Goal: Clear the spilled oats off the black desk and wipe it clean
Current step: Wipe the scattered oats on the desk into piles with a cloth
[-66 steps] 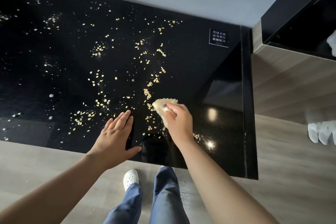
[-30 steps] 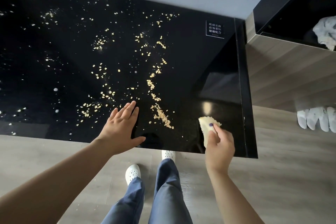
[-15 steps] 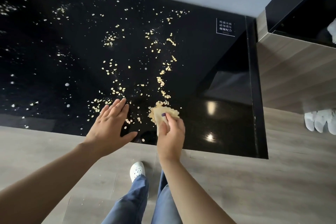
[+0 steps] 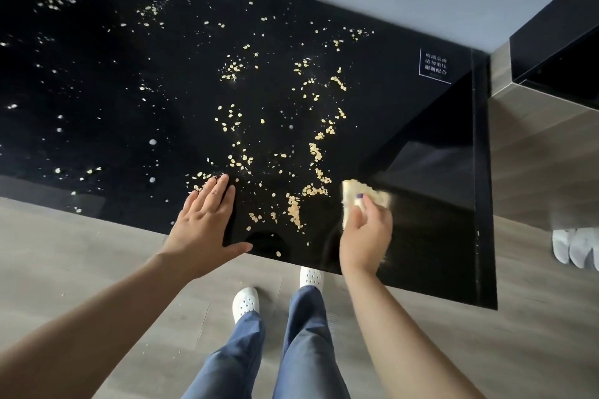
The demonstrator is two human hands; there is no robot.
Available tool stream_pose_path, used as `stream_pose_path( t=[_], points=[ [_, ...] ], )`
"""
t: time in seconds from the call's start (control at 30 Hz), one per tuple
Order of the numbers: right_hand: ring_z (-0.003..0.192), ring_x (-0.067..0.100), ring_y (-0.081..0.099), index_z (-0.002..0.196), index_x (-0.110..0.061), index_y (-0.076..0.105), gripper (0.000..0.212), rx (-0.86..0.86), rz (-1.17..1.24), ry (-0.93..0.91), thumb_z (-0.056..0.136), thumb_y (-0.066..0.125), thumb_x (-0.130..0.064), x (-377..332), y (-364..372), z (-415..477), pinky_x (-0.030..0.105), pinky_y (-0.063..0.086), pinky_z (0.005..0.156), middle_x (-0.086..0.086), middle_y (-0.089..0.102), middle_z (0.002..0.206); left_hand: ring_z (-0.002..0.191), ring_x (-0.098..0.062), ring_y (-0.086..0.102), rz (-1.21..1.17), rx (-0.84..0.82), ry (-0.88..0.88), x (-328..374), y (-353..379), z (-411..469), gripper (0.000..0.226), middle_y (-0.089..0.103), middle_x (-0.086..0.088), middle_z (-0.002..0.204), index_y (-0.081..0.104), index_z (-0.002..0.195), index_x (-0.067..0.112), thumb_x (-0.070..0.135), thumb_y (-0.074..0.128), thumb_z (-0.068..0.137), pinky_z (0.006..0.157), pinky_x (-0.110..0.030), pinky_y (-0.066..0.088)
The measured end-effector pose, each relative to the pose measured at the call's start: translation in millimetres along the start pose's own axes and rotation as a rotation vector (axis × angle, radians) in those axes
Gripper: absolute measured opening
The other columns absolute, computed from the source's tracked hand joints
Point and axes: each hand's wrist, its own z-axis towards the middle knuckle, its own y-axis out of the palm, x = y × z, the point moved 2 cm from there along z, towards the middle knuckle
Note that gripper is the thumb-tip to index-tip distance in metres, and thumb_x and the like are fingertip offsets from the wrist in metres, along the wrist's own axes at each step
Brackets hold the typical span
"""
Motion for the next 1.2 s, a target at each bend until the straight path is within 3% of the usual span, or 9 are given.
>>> stream_pose_path(
  t=[0.13, 0.27, 0.47, 0.63, 0.77, 0.87, 0.97, 1.1, 1.2],
  points=[
    [0.112, 0.02, 0.055, 0.121, -0.012, 0.065, 0.03, -0.185, 0.033, -0.112, 0.092, 0.058, -0.009, -27.9, 24.7, -26.2, 0.024, 0.05, 0.087, 0.005, 0.056, 0.121, 0.146, -0.015, -0.017, -0.004, 0.009, 0.01, -2.3, -0.2, 0.2, 0.106, -0.015, -0.001, 0.159, 0.007, 0.153, 0.013, 0.069, 0.055, 0.078, 0.119, -0.035, -0.006],
    [0.096, 0.006, 0.056, 0.115, -0.014, 0.069, 0.028, -0.282, 0.19, -0.027, 0.092, 0.055, -0.008, -47.7, 22.9, -31.3, 0.0, 0.04, 0.072, 0.0, 0.059, 0.114, 0.147, -0.017, -0.013, -0.012, 0.014, 0.0, -0.1, -2.8, 0.3, 0.105, -0.012, -0.001, 0.16, 0.009, 0.153, 0.013, 0.071, 0.054, 0.077, 0.119, -0.036, -0.004],
    [0.09, 0.001, 0.055, 0.117, -0.011, 0.068, 0.029, -0.096, 0.214, -0.038, 0.092, 0.054, -0.006, -49.0, -13.1, 13.8, -0.001, 0.039, 0.072, 0.0, 0.058, 0.113, 0.147, -0.021, 0.006, -0.03, 0.038, -0.034, 2.3, -12.6, 6.5, 0.102, 0.008, -0.002, 0.16, 0.022, 0.15, 0.015, 0.073, 0.056, 0.074, 0.118, -0.036, 0.007],
    [0.11, 0.02, 0.057, 0.123, -0.012, 0.064, 0.031, -0.075, 0.051, 0.019, 0.096, 0.051, -0.012, -35.4, 2.4, 63.9, 0.015, 0.044, 0.081, 0.006, 0.057, 0.122, 0.142, -0.023, 0.021, -0.014, 0.06, -0.046, 1.2, -13.2, 9.2, 0.096, 0.023, -0.002, 0.156, 0.036, 0.145, 0.015, 0.07, 0.061, 0.071, 0.115, -0.04, 0.016],
    [0.113, 0.021, 0.054, 0.124, -0.012, 0.063, 0.03, -0.138, -0.014, -0.048, 0.095, 0.054, -0.012, -41.9, 27.8, 46.9, 0.029, 0.05, 0.09, 0.005, 0.056, 0.122, 0.13, -0.025, 0.039, -0.033, 0.093, -0.085, 2.4, -14.6, 13.1, 0.085, 0.041, -0.002, 0.145, 0.052, 0.133, 0.015, 0.071, 0.063, 0.069, 0.109, -0.042, 0.03],
    [0.109, 0.014, 0.056, 0.119, -0.013, 0.066, 0.028, -0.335, 0.089, -0.104, 0.092, 0.059, -0.012, -53.2, 39.0, 25.8, 0.015, 0.048, 0.09, -0.002, 0.057, 0.118, 0.125, -0.023, 0.041, -0.073, 0.091, -0.122, 5.4, -21.0, 20.1, 0.074, 0.045, 0.002, 0.137, 0.057, 0.126, 0.016, 0.067, 0.063, 0.073, 0.106, -0.042, 0.033],
    [0.094, 0.006, 0.06, 0.105, -0.016, 0.073, 0.017, -0.472, 0.213, -0.013, 0.091, 0.063, -0.017, -67.2, 35.5, 28.9, 0.002, 0.041, 0.071, -0.006, 0.062, 0.102, 0.117, -0.019, 0.044, -0.113, 0.086, -0.16, 5.2, -35.5, 35.9, 0.057, 0.049, 0.006, 0.127, 0.06, 0.122, 0.019, 0.059, 0.06, 0.081, 0.101, -0.038, 0.036],
    [0.092, -0.008, 0.056, 0.103, -0.02, 0.073, 0.017, -0.389, 0.287, 0.014, 0.091, 0.062, -0.018, -73.9, 10.4, 65.0, 0.001, 0.041, 0.071, -0.012, 0.061, 0.102, 0.113, -0.02, 0.047, -0.124, 0.113, -0.224, 3.2, -53.8, 59.4, 0.049, 0.053, 0.004, 0.12, 0.061, 0.12, 0.018, 0.053, 0.059, 0.085, 0.098, -0.037, 0.038],
    [0.095, -0.002, 0.056, 0.112, -0.019, 0.07, 0.024, -0.278, 0.247, -0.008, 0.092, 0.057, -0.017, -72.5, -1.2, 110.8, 0.008, 0.044, 0.078, -0.009, 0.059, 0.109, 0.119, -0.021, 0.045, -0.149, 0.123, -0.223, 9.4, -59.3, 73.1, 0.055, 0.051, 0.003, 0.128, 0.056, 0.127, 0.015, 0.05, 0.06, 0.085, 0.103, -0.037, 0.037]
  ],
)
